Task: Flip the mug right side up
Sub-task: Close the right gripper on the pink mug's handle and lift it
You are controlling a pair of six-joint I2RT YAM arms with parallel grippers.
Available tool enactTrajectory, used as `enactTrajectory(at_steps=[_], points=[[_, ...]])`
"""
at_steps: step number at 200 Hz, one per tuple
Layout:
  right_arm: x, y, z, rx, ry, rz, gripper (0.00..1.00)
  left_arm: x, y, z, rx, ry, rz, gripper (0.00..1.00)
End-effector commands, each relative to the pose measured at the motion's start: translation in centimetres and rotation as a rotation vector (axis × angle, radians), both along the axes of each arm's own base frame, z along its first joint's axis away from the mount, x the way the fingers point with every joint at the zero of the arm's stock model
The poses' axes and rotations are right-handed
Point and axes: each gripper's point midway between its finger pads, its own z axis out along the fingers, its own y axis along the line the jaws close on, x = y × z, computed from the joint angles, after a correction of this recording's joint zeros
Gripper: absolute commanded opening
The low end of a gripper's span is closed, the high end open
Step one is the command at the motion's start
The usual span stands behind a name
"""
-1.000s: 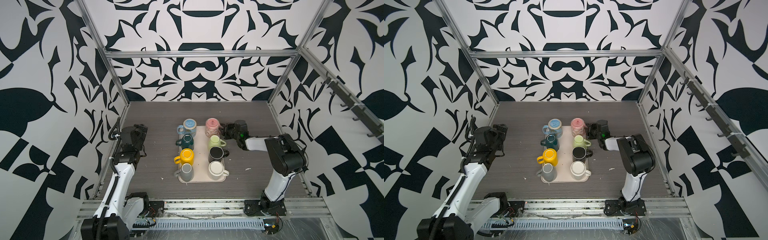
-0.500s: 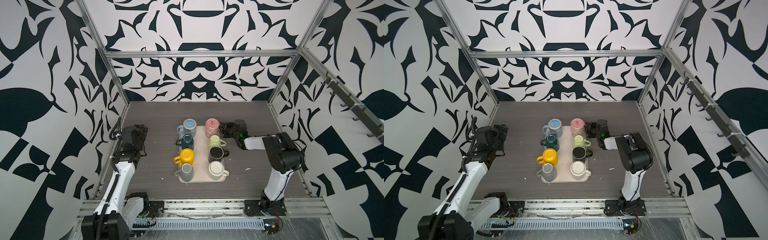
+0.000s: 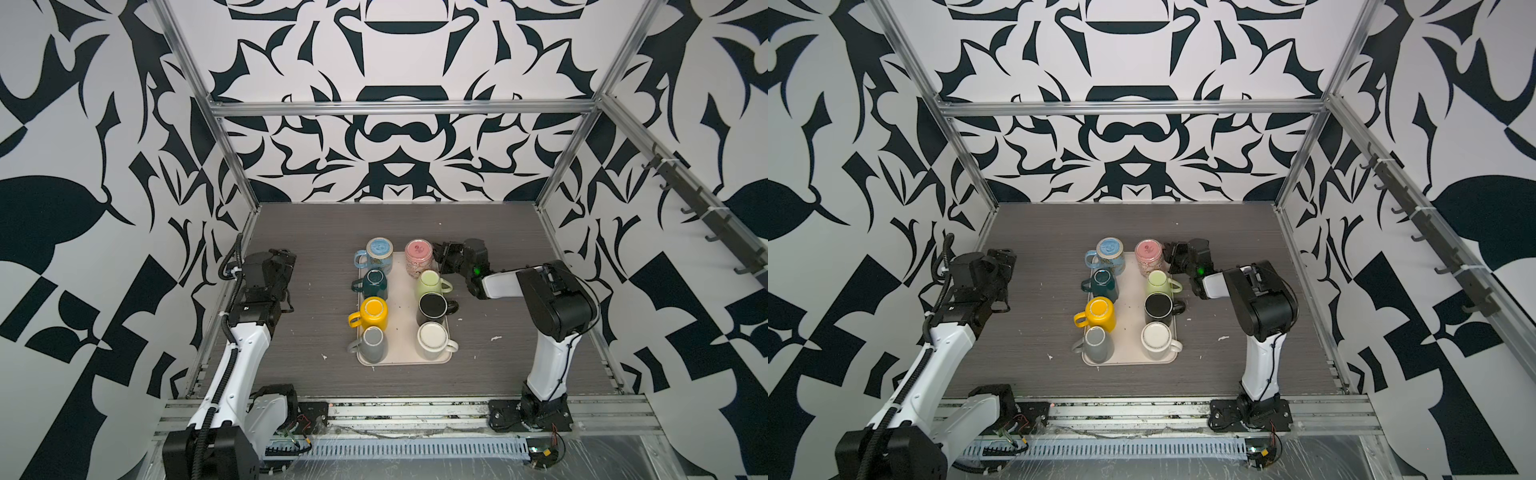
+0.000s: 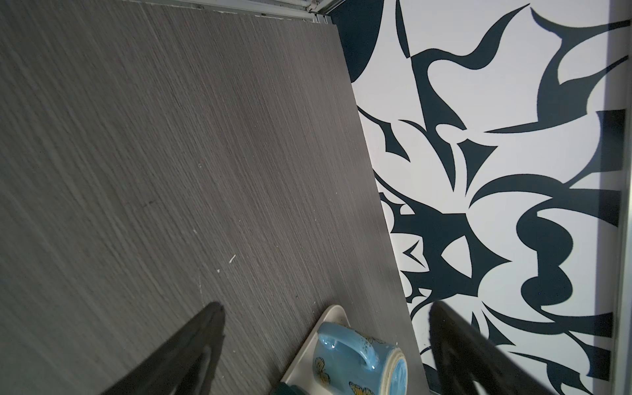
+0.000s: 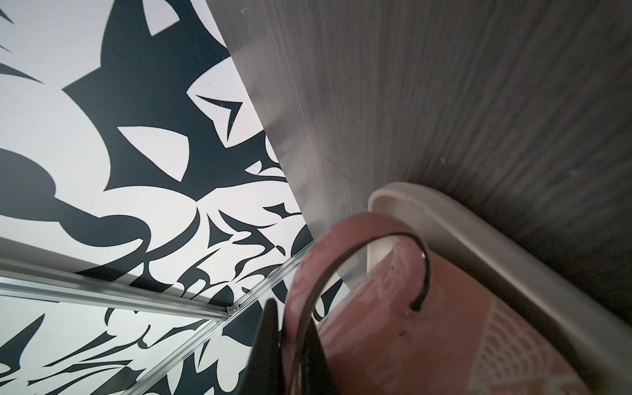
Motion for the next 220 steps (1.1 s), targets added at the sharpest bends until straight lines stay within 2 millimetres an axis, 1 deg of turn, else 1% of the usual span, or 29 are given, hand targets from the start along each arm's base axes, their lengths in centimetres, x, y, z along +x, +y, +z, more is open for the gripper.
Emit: enactTrajectory(at_steps=[1, 25, 64, 107, 170, 220], points=[[0.4, 0.5, 1.2, -0.021, -0.056, 0.016, 0.0, 0.0, 0.4, 0.6, 0.008, -0.015, 0.015, 0.96], [0.5, 0.6, 2.1, -0.032, -0.092, 0.027, 0.0, -0.1, 0.4, 0.7, 0.01, -0.019, 0.02, 0.96], [1.0, 1.1, 4.8, -0.048, -0.189, 0.054, 0.0, -0.3, 0.4, 1.2, 0.011, -0.033, 0.021, 0.96], [1.2, 1.6, 7.5, -0.077, -0.286, 0.088, 0.0, -0.5, 0.4, 1.2, 0.011, -0.032, 0.018, 0.96], [1.1, 1.7, 10.0, -0.129, -0.381, 0.103, 0.0, -0.8, 0.4, 1.7, 0.016, -0.047, 0.017, 0.96], [1.1, 2.0, 13.7, -0.24, -0.505, 0.145, 0.0, -0.6, -0.1, 2.3, 0.025, -0.061, -0.022, 0.95]])
